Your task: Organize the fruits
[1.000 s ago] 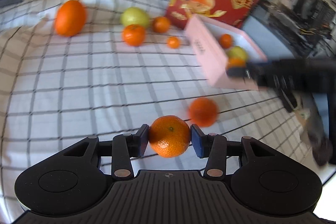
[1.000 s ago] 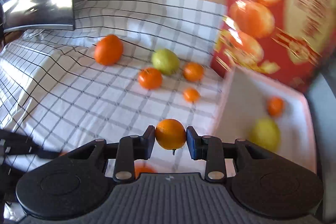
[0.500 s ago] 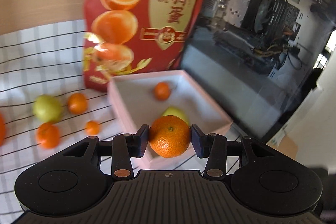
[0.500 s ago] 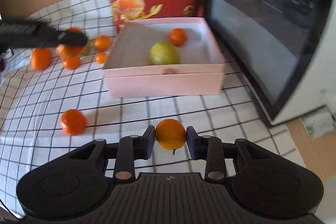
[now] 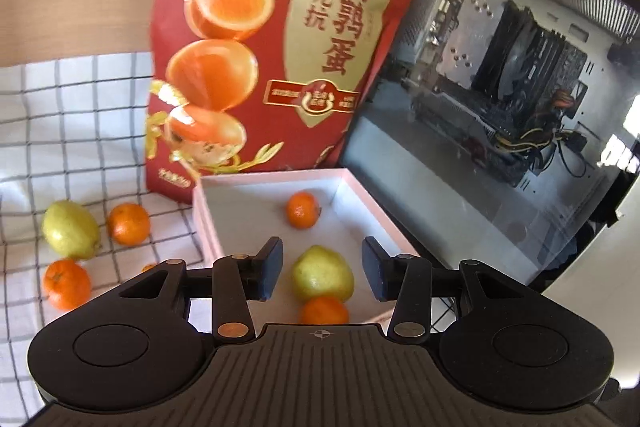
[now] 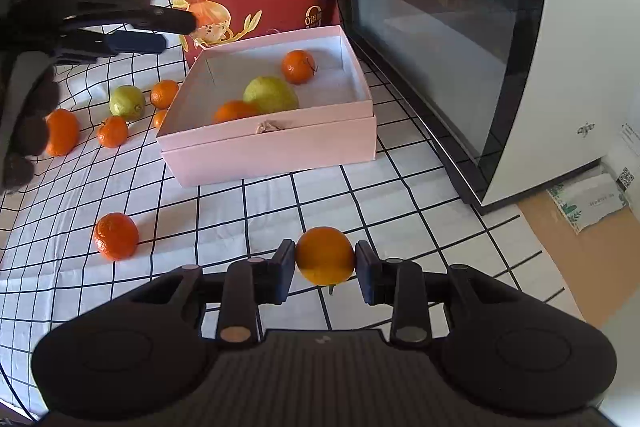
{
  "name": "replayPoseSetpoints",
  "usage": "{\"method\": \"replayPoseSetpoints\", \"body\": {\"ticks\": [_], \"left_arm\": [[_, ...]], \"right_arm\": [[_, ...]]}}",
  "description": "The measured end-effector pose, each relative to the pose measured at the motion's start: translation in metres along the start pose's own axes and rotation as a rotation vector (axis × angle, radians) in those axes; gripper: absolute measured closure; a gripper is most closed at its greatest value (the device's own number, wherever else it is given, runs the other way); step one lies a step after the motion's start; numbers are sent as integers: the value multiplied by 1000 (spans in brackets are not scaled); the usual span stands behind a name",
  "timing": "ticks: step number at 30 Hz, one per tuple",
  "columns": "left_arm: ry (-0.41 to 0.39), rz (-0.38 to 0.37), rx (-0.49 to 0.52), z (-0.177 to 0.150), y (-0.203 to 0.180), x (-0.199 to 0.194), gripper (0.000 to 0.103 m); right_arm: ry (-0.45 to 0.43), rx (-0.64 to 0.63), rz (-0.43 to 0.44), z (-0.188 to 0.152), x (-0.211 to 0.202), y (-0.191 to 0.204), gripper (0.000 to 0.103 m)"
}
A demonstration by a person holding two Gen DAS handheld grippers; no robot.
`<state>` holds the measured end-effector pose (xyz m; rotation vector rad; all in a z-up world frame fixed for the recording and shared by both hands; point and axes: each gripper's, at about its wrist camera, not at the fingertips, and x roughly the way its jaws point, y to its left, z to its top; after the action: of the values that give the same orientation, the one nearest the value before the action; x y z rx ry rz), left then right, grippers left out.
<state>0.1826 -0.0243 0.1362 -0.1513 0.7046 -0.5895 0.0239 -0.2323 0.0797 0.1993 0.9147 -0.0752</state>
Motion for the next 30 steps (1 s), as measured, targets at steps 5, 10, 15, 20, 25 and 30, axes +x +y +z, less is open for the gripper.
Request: {"method": "replayPoseSetpoints", "body": {"ticks": [5,10,15,20,25,30], "left_arm": [[27,54,-60,-35,22,-28,55],[106,137,-106,-81,44,-57,55],[133,245,-151,-110,57,-84,55],[127,328,-223,-123,70,-103,55],[117,421,-265,-129,82,-113,55],[116,435,-303,-133,95,-121,55]], "right_arm": [[-34,-57,21,16,2,9,71],[-125,-120,31,57,5,17,71],[-157,-175,27,104,28,21,71],[-110,-177,-9,127,65,21,70],[-60,-152,21,126,83,24,66],[-68,-220,58,123,82,50,58]]}}
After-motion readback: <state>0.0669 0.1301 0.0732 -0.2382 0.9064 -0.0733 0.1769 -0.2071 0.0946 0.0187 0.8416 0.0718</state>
